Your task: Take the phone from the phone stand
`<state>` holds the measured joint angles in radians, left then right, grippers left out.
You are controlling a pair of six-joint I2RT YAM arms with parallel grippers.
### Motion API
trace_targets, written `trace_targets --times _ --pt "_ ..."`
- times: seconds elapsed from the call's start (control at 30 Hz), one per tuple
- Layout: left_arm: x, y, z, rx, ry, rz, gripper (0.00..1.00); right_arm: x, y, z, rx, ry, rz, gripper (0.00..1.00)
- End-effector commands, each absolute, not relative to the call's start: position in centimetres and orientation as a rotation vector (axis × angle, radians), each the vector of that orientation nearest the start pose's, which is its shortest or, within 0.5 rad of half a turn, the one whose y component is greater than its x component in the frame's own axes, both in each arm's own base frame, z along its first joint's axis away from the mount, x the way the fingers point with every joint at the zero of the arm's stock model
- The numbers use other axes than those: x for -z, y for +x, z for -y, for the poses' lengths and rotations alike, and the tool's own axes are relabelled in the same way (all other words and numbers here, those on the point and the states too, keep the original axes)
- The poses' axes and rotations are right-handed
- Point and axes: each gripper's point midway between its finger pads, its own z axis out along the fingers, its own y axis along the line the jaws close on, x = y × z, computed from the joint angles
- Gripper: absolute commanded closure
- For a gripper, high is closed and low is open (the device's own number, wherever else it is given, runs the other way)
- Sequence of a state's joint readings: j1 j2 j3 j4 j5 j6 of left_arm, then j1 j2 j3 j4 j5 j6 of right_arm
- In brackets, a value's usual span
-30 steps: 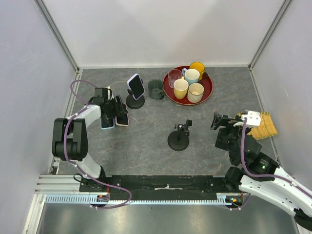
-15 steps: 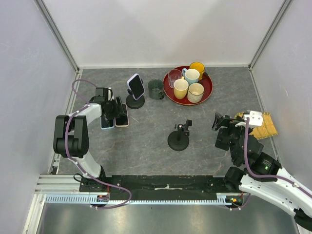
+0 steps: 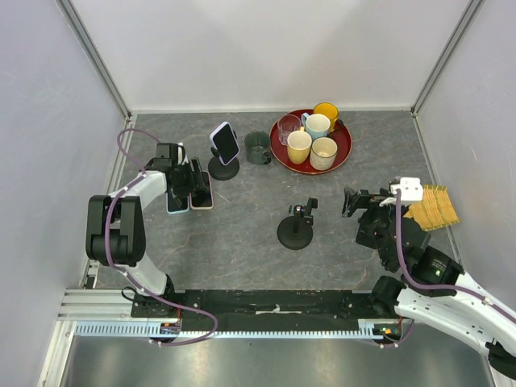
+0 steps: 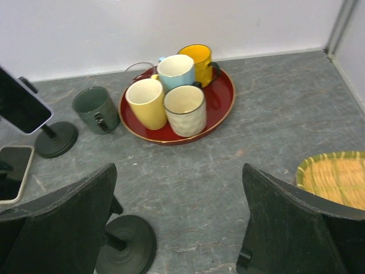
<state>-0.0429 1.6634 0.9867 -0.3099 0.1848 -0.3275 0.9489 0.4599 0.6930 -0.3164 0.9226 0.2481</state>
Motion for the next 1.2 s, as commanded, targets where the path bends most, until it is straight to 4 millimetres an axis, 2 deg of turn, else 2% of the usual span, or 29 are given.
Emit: trace_targets --times 0.0,0.07,0.2,0.5,0.8,0.93,1.17 --pt "-7.6 38.5 6.9 0.387 -0.195 -2.485 0.23 -31.1 21.7 -10.6 -0.293 0.017 -1.615 0.02" --pt "-8.0 38.5 7.0 0.389 -0.186 -2.472 0.23 -31.3 21.6 -11.7 -0.328 -0.036 -1.624 0.02" --pt "-8.1 38.4 7.1 0.393 -0.181 -2.474 0.23 -31.5 21.5 -12.5 -0.352 -0.067 -1.636 0.02" --pt "-6.5 38.3 7.0 0.379 -0.179 -2.53 0.21 -31.3 21.3 -12.9 -0.378 -0.086 -1.647 0.02" --pt "-6.0 37.9 6.8 0.343 -0.155 -2.558 0.2 -31.0 21.0 -13.0 -0.387 -0.099 -1.659 0.02" --pt "-6.6 37.9 6.8 0.338 -0.147 -2.552 0.2 -30.9 20.9 -13.6 -0.405 -0.131 -1.666 0.02" --pt "-9.2 37.8 6.7 0.32 -0.128 -2.482 0.19 -30.4 20.7 -15.3 -0.433 -0.222 -1.701 0.02"
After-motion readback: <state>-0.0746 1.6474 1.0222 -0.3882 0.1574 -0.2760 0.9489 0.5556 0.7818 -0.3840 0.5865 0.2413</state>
